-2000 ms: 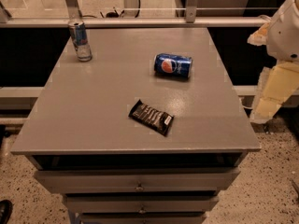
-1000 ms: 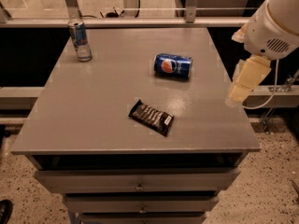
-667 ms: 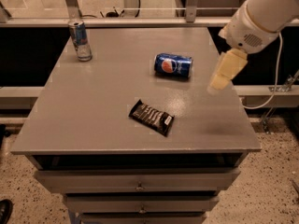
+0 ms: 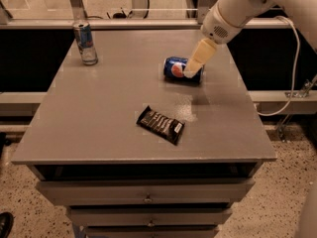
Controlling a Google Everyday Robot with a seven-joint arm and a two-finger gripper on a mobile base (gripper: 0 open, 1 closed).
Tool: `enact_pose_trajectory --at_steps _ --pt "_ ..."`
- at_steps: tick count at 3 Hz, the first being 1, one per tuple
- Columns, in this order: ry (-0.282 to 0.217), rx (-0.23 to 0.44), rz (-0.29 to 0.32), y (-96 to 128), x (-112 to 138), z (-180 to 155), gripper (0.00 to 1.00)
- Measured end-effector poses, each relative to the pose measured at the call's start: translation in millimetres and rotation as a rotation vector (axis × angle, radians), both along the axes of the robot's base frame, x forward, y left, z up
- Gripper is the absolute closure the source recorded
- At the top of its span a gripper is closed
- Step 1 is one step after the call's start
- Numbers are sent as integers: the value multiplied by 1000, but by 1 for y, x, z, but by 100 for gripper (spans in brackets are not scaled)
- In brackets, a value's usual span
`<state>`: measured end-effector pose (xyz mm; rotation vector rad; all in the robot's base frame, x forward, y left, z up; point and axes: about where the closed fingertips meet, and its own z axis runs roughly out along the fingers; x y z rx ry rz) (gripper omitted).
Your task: Place pepsi can upright
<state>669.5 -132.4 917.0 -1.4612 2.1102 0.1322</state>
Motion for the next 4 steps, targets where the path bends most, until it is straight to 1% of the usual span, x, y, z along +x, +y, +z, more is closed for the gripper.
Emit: enact_pose_trajectory --at_steps 1,2,3,4 --pt "34 -1 -12 17 25 -20 0" --pt "70 -11 -16 31 37 -37 0" --pt "98 -30 -13 48 42 -50 0" --pt "122 -64 -18 61 47 -61 0"
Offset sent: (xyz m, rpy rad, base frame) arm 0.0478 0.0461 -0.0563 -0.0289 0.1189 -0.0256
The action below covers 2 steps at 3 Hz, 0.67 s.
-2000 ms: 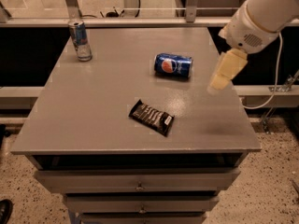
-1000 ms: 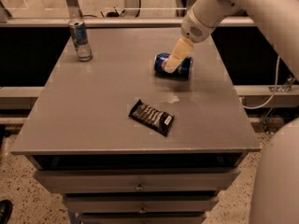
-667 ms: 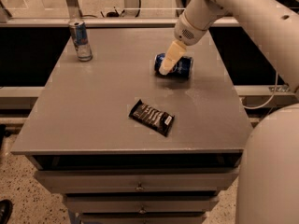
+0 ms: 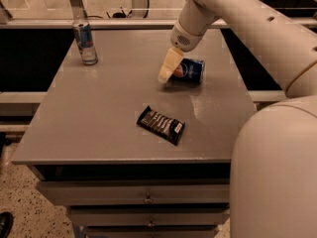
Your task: Place pepsi can upright
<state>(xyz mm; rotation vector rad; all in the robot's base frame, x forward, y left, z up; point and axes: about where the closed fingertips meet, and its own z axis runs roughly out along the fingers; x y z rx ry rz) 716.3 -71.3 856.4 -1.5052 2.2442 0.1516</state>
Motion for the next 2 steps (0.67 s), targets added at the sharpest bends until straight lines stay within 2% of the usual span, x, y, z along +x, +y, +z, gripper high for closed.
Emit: enact_pose_trajectory --at_steps 2 --pt "51 -77 -21 4 0 -18 0"
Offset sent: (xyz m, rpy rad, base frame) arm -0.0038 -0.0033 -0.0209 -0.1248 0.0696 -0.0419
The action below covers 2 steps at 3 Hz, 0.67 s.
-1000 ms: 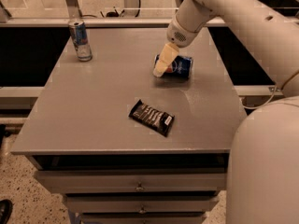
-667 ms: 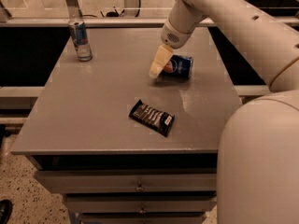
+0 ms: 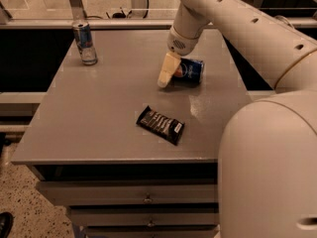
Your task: Place pepsi can upright
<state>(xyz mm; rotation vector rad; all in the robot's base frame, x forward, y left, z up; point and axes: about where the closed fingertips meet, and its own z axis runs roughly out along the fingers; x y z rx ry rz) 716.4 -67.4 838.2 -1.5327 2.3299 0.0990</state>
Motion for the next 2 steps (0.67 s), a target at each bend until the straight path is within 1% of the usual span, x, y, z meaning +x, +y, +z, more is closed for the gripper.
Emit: enact_pose_trajectory --at_steps 1,2 --pt "9 -26 -5 -7 -3 -4 0" --pt "5 -32 -4 -16 -5 -2 16"
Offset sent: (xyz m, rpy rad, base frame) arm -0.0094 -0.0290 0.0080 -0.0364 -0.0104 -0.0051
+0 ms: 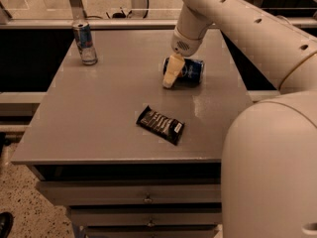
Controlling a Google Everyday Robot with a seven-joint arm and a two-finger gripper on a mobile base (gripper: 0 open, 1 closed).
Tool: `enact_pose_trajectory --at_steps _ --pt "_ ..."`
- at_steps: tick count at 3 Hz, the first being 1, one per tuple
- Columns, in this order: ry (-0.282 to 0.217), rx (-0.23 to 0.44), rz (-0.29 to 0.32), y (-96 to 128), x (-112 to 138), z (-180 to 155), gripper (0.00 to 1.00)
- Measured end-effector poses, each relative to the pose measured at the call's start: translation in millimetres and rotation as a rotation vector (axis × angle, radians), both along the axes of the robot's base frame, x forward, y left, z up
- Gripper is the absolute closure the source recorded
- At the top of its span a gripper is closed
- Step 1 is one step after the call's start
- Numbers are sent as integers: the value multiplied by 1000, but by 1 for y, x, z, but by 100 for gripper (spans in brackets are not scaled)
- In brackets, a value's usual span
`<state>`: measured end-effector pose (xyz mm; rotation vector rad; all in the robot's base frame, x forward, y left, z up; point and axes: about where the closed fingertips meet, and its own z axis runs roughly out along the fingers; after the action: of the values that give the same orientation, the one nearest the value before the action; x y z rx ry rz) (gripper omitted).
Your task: Place pepsi can upright
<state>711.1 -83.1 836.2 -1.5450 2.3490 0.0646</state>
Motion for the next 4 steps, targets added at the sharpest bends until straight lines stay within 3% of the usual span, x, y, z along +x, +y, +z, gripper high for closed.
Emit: enact_pose_trajectory --at_steps 1,2,3,4 --pt "-8 2 6 -3 0 5 39" --pt "-24 33 11 -4 -2 15 70" --pt "-55 114 23 -2 -7 32 94" --pt "-163 342 92 1 -22 62 100"
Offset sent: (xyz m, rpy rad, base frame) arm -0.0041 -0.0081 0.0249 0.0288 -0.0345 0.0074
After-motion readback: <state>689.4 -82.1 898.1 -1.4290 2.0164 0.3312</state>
